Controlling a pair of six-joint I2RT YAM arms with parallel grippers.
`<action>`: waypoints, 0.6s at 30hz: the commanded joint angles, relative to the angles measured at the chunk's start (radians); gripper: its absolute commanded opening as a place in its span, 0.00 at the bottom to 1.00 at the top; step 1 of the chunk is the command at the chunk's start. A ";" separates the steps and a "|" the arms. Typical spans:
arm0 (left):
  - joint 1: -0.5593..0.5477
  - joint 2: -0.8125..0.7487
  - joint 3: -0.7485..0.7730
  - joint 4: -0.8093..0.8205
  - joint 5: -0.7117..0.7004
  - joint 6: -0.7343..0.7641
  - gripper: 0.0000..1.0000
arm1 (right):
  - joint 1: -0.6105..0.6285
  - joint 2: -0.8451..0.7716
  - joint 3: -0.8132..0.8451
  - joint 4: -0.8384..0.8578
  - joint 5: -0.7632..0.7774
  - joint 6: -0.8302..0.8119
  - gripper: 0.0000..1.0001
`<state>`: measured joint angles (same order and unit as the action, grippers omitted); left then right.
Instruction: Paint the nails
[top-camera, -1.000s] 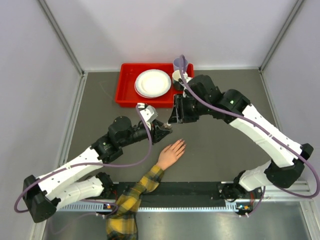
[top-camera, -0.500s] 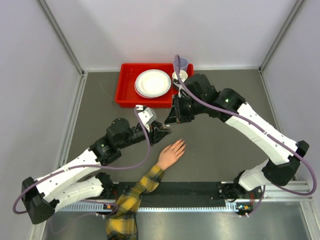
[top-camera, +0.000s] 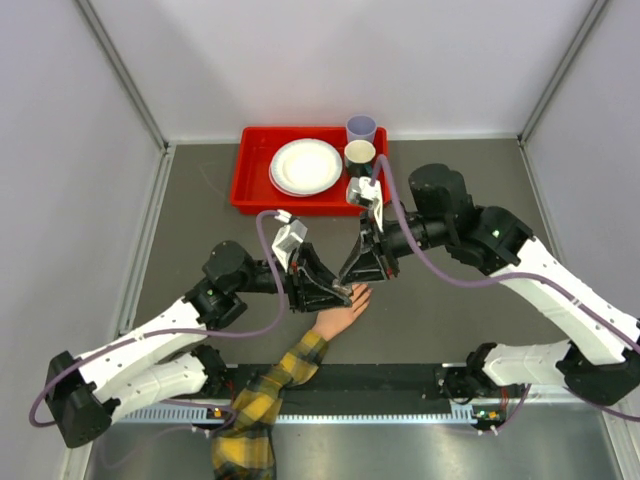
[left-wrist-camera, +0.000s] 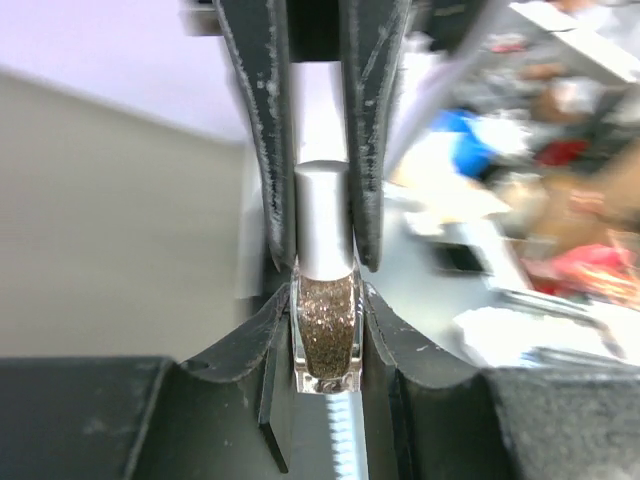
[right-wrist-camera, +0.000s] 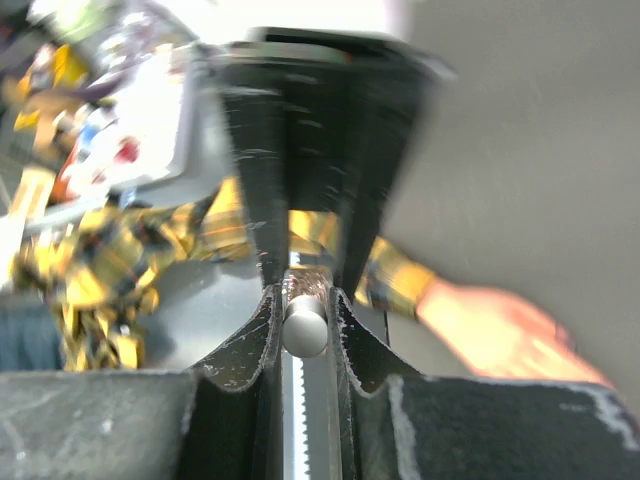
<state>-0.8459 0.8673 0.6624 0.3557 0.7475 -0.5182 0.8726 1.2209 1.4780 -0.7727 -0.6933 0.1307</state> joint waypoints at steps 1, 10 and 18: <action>-0.010 0.061 0.019 0.498 0.237 -0.313 0.00 | 0.017 0.015 -0.032 0.182 -0.296 -0.218 0.00; -0.010 -0.051 0.157 -0.121 -0.123 0.236 0.00 | 0.017 0.008 0.070 0.147 0.207 -0.089 0.45; -0.010 -0.091 0.129 -0.319 -0.608 0.547 0.00 | 0.019 0.112 0.266 -0.099 0.696 0.426 0.58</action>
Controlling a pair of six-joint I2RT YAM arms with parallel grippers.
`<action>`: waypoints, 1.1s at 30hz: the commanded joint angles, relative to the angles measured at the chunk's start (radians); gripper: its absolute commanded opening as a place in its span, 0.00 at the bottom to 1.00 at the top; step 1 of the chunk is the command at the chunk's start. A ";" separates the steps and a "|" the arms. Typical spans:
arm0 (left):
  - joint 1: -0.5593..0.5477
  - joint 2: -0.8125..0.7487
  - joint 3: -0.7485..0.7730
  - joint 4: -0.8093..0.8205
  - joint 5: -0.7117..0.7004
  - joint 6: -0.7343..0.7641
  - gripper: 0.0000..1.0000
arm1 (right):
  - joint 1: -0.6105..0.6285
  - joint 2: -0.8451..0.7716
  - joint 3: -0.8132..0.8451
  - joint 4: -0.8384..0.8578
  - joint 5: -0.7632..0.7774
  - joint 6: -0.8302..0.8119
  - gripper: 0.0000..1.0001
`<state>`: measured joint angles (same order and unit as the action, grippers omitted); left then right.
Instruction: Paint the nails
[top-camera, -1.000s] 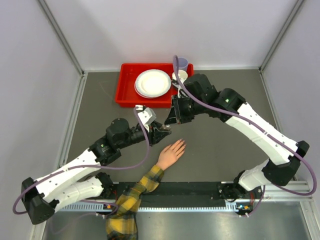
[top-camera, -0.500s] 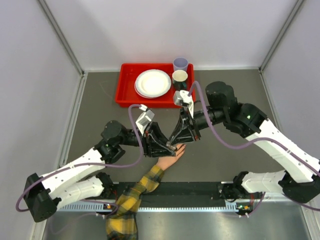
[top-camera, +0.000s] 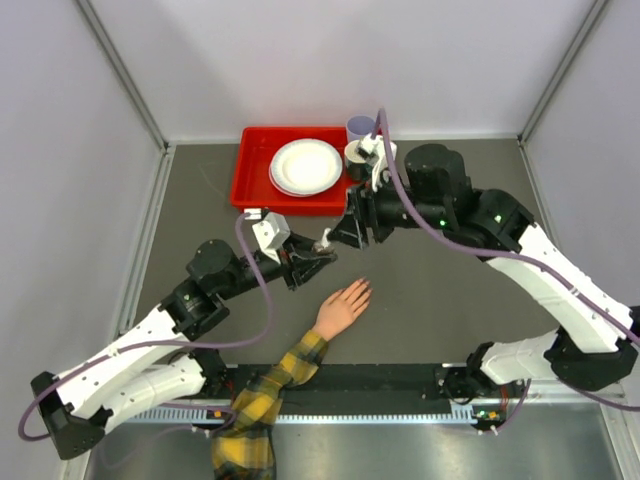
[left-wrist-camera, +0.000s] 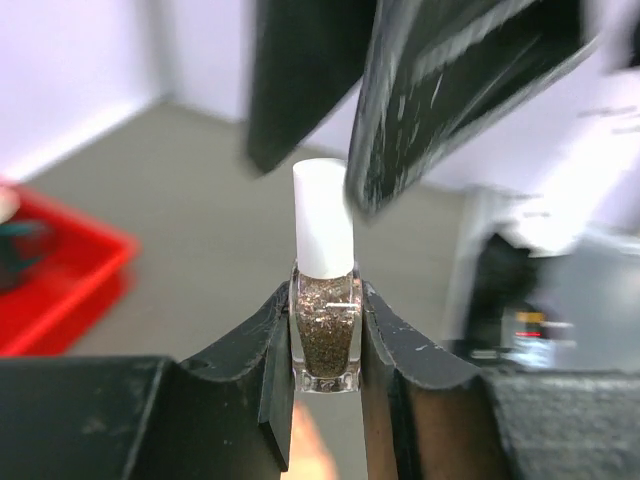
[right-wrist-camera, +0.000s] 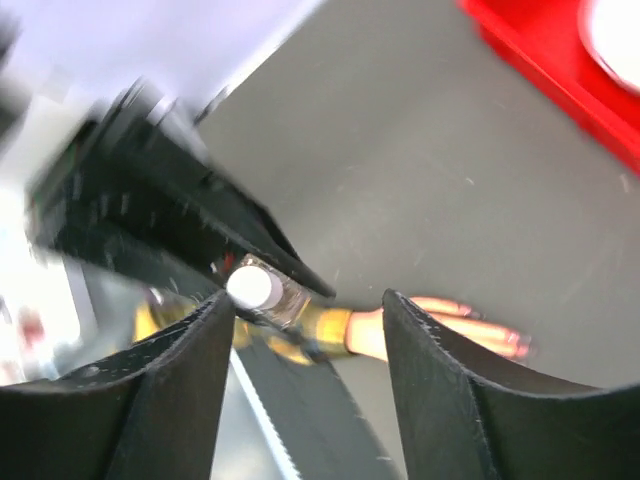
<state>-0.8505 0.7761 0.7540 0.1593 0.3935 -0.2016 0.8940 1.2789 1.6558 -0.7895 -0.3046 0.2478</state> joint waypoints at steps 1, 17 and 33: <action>-0.005 0.005 0.036 -0.125 -0.274 0.255 0.00 | 0.003 0.065 0.093 -0.083 0.312 0.364 0.59; -0.007 -0.023 -0.045 -0.024 -0.334 0.337 0.00 | 0.141 0.312 0.335 -0.261 0.467 0.407 0.41; -0.007 -0.023 -0.025 -0.064 -0.344 0.314 0.00 | 0.148 0.283 0.253 -0.218 0.359 0.421 0.17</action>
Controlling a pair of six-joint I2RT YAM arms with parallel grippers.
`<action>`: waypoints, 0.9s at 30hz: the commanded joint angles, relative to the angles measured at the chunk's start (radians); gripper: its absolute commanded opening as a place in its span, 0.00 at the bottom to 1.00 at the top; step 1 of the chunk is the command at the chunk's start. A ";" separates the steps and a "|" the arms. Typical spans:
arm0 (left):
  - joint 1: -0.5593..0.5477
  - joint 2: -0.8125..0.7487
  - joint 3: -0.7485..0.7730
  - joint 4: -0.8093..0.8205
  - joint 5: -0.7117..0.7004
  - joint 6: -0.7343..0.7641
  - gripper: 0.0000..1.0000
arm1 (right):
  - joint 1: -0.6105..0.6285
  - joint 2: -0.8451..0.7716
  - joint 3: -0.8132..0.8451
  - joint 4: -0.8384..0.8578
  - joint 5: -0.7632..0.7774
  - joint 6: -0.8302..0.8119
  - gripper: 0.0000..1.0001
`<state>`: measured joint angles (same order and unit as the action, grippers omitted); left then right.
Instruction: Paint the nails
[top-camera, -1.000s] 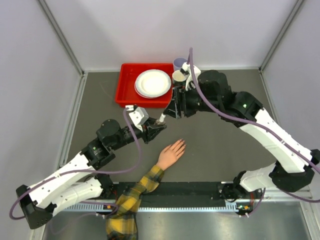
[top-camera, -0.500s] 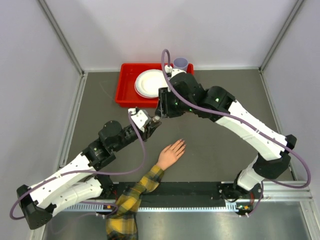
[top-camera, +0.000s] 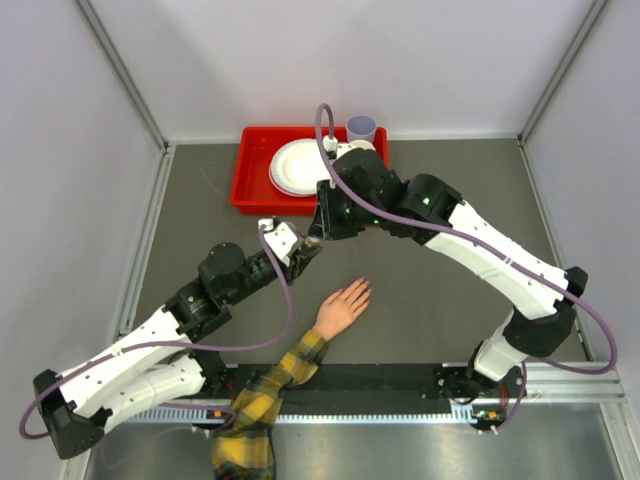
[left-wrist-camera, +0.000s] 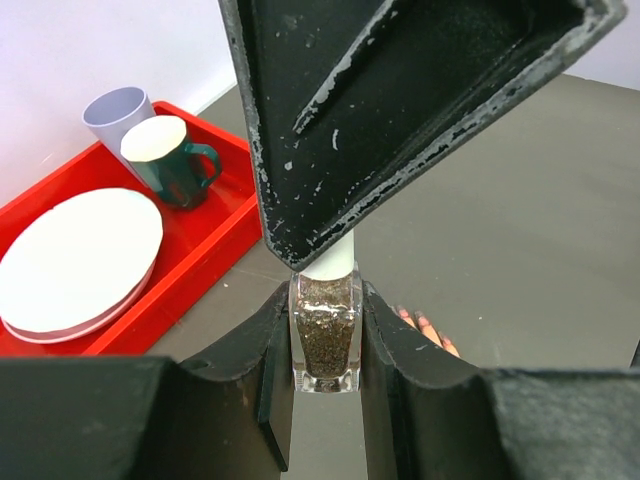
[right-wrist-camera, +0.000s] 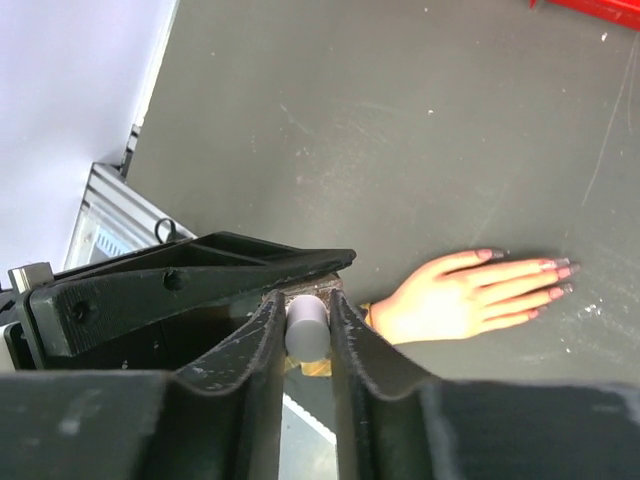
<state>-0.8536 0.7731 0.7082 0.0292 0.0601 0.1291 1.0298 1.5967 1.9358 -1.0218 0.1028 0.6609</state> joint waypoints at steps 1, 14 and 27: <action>-0.004 -0.014 0.033 0.060 -0.002 -0.026 0.00 | 0.012 -0.040 -0.035 0.019 -0.061 0.005 0.13; 0.004 0.037 0.133 0.217 0.860 -0.493 0.00 | 0.012 -0.294 -0.424 0.432 -0.777 -0.708 0.00; 0.005 0.022 0.218 0.116 0.878 -0.481 0.00 | 0.010 -0.366 -0.485 0.523 -0.809 -0.716 0.00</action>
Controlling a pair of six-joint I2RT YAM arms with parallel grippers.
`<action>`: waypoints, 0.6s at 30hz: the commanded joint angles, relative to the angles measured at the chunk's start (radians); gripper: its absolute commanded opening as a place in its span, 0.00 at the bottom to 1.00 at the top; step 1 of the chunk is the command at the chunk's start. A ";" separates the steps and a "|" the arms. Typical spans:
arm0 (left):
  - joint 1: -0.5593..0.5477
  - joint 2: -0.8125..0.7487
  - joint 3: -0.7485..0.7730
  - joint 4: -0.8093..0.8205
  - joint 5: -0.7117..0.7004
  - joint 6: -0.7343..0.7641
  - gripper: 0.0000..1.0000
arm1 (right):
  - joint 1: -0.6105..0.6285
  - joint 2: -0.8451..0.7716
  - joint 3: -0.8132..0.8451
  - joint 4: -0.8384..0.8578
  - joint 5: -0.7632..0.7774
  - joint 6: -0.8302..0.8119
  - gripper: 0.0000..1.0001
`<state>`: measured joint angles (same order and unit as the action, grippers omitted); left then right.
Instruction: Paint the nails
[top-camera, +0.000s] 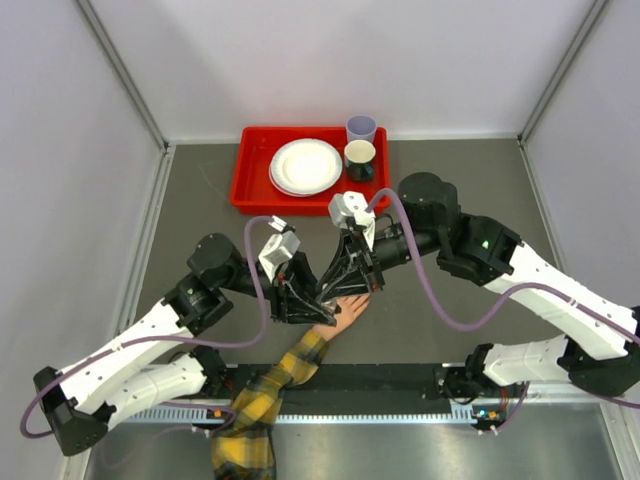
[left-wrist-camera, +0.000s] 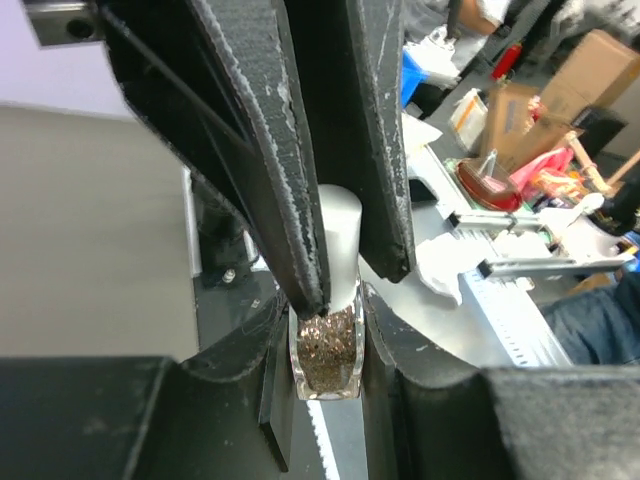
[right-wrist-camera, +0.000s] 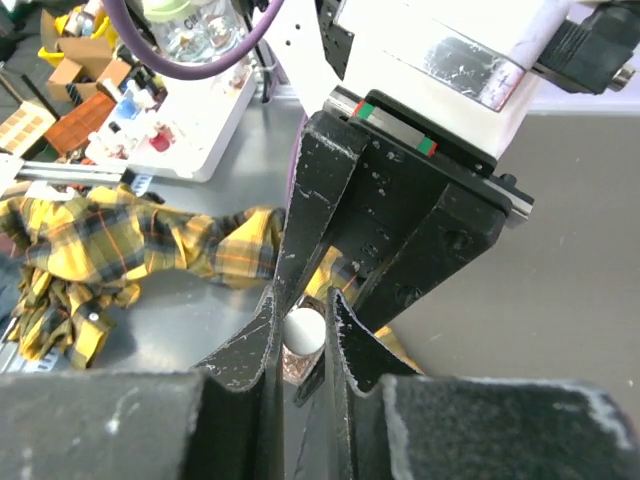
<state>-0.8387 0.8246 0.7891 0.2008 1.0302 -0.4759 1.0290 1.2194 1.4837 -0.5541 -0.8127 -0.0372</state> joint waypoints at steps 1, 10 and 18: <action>-0.011 -0.031 0.159 -0.122 -0.137 0.217 0.00 | 0.011 0.009 -0.022 0.048 0.154 0.003 0.07; -0.011 -0.091 0.062 -0.177 -0.880 0.416 0.00 | 0.013 0.077 0.148 -0.208 0.917 0.505 0.60; -0.011 0.028 0.073 -0.184 -0.966 0.442 0.00 | 0.069 0.232 0.384 -0.388 1.113 0.634 0.56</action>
<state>-0.8463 0.8310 0.8551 -0.0517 0.1669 -0.0681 1.0626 1.3865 1.7283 -0.8345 0.1265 0.5133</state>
